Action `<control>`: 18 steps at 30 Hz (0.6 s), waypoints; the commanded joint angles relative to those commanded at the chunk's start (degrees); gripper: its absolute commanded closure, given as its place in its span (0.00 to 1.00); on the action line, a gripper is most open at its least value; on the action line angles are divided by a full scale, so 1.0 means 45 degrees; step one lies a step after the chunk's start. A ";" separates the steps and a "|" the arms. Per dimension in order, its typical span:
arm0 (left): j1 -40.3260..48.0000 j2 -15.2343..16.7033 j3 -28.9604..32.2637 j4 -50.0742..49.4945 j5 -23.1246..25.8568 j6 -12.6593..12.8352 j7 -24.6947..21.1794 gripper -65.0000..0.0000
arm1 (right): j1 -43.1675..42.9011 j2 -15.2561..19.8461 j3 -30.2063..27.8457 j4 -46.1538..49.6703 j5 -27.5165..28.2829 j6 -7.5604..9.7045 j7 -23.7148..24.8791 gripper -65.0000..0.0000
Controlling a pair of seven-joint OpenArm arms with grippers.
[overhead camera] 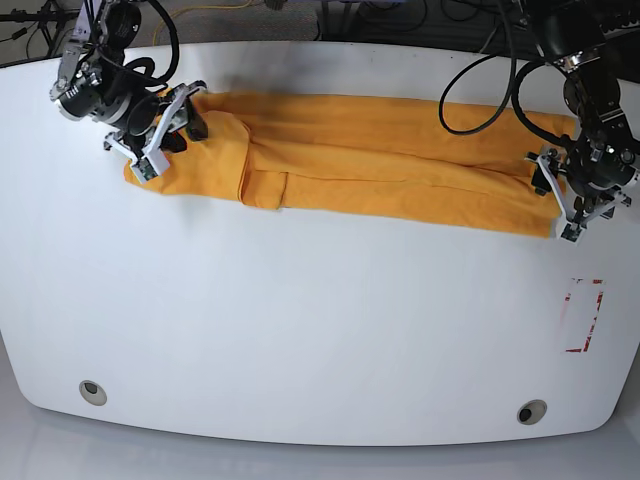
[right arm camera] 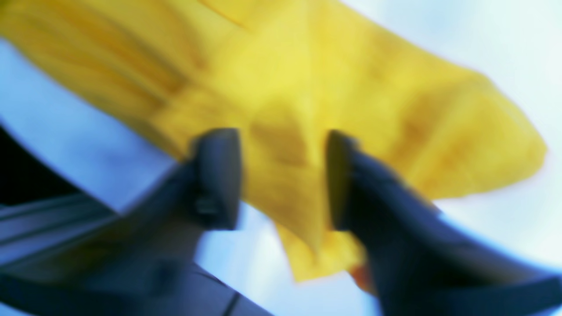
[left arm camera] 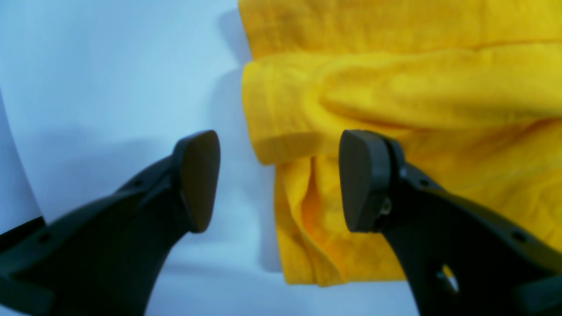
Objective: Fold the T-shirt properly
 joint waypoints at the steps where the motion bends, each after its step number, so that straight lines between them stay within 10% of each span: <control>1: 0.0000 0.0000 0.0000 0.0000 0.0000 0.0000 0.0000 0.39 | 0.0020 -0.0156 -0.0020 0.0000 -0.0371 0.0000 0.0078 1.00; 12: -0.0098 0.0449 -0.0449 0.0000 -0.0039 0.0000 0.0000 0.39 | 0.0039 -0.1133 -0.1328 -0.2110 -0.5548 0.0000 0.3360 0.92; 18: -0.0117 0.0547 -0.1836 -0.0137 -0.1934 0.0000 0.0000 0.38 | 0.0371 -0.1172 -0.1465 -0.4142 -0.6427 0.0000 0.4962 0.92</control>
